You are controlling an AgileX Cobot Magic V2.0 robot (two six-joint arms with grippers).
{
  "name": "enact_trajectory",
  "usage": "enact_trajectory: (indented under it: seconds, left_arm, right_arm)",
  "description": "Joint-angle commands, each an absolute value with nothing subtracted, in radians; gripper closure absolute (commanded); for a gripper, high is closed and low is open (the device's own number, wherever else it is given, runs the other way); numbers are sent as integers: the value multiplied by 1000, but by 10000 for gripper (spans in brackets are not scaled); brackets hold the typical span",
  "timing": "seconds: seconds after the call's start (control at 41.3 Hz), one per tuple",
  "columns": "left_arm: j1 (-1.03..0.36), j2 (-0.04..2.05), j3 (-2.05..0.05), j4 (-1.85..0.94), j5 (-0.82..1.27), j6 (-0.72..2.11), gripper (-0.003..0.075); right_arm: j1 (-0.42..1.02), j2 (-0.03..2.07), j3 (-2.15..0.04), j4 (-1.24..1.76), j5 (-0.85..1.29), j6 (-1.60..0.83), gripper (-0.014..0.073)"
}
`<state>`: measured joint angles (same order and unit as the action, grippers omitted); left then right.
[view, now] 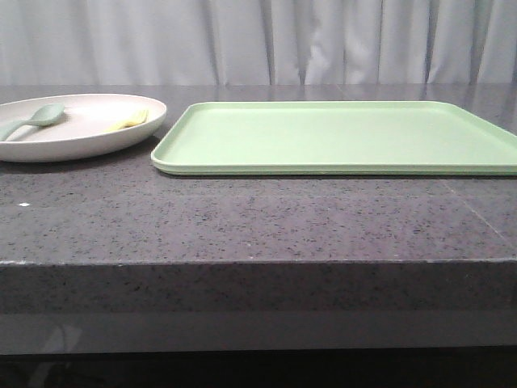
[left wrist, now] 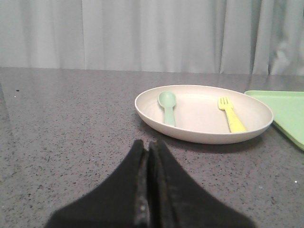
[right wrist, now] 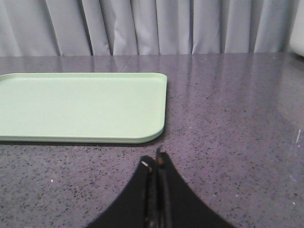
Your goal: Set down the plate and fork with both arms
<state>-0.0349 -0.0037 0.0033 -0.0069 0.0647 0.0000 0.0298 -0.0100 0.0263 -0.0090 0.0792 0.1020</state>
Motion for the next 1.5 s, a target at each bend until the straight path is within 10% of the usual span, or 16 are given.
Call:
enact_trajectory:
  seconds: [0.0, 0.847, 1.476]
  left_arm:
    - [-34, -30, 10, -14, -20, -6, 741]
    - [-34, -30, -10, -14, -75, -6, 741]
    - [-34, 203, -608, -14, 367, -6, 741]
  right_arm:
    - [23, -29, 22, -21, -9, 100, 662]
    - [23, -29, 16, -21, -80, 100, 662]
    - [24, 121, -498, -20, 294, 99, 662]
